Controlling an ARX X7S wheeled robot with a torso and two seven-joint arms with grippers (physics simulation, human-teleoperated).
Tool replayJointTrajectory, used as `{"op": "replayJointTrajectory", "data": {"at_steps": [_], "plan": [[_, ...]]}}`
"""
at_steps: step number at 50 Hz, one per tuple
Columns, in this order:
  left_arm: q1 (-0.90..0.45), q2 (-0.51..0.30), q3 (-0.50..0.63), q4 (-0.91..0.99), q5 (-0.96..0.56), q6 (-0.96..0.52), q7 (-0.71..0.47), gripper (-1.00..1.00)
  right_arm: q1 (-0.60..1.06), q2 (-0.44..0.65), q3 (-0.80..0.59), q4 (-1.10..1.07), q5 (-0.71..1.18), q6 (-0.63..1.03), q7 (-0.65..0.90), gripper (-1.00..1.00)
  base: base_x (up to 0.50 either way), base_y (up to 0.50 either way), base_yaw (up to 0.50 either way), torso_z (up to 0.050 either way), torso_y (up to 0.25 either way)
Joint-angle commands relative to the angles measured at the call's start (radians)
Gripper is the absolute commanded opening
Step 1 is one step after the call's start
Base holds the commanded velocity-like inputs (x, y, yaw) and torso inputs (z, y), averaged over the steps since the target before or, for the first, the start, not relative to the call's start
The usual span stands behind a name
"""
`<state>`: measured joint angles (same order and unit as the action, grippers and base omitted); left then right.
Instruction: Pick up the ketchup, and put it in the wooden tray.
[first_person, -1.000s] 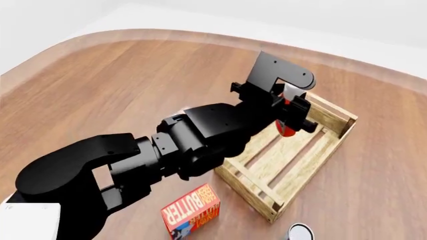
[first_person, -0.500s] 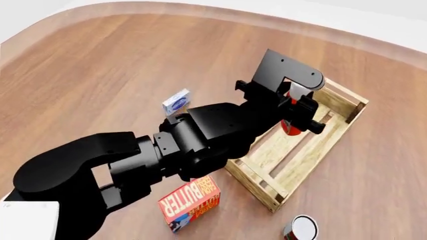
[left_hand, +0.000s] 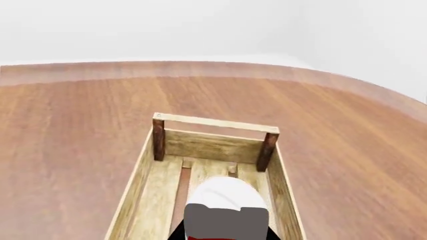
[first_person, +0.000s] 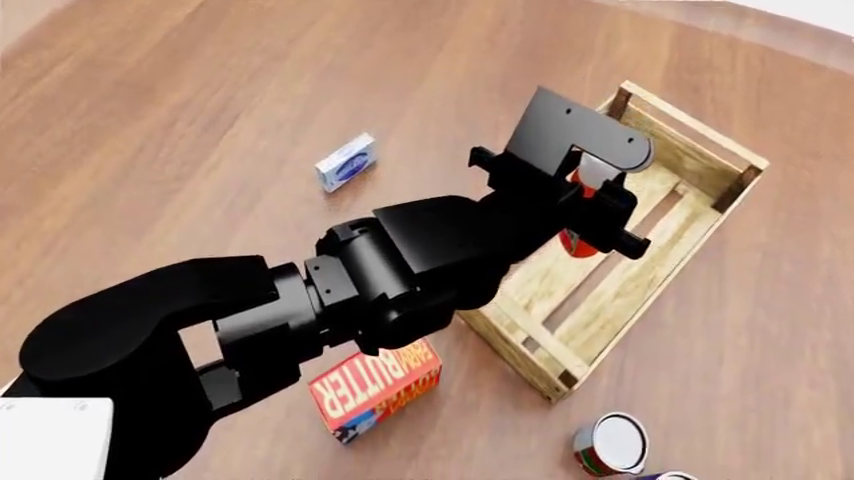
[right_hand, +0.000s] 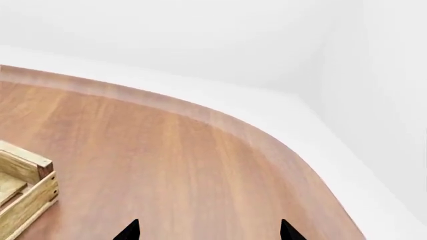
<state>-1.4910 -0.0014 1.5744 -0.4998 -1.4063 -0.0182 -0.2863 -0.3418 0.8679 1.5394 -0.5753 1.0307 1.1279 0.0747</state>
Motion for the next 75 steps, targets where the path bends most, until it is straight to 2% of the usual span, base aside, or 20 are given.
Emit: {"op": "replayJointTrajectory", "data": {"at_steps": [1,14,38,75], "plan": [[-0.020,0.001,-0.011,0.014,-0.007,0.006,-0.012,-1.00,0.001,-0.012,-0.089,0.057,-0.090,-0.096,-0.037,1.00,0.00,0.00,0.00,0.000,-0.150],[-0.021,0.001,-0.011,-0.010,-0.013,0.034,-0.012,-1.00,0.021,0.010,-0.139,0.105,-0.121,-0.131,-0.036,1.00,0.00,0.00,0.00,0.000,-0.140],[0.005,0.001,-0.010,-0.029,-0.005,0.069,0.000,-1.00,0.088,0.090,-0.223,0.178,-0.123,-0.134,0.026,1.00,0.00,0.00,0.00,0.000,0.000],[0.047,0.001,-0.012,-0.044,0.019,0.038,0.010,-1.00,0.098,0.050,-0.312,0.227,-0.192,-0.226,0.010,1.00,0.00,0.00,0.00,0.000,0.000]]}}
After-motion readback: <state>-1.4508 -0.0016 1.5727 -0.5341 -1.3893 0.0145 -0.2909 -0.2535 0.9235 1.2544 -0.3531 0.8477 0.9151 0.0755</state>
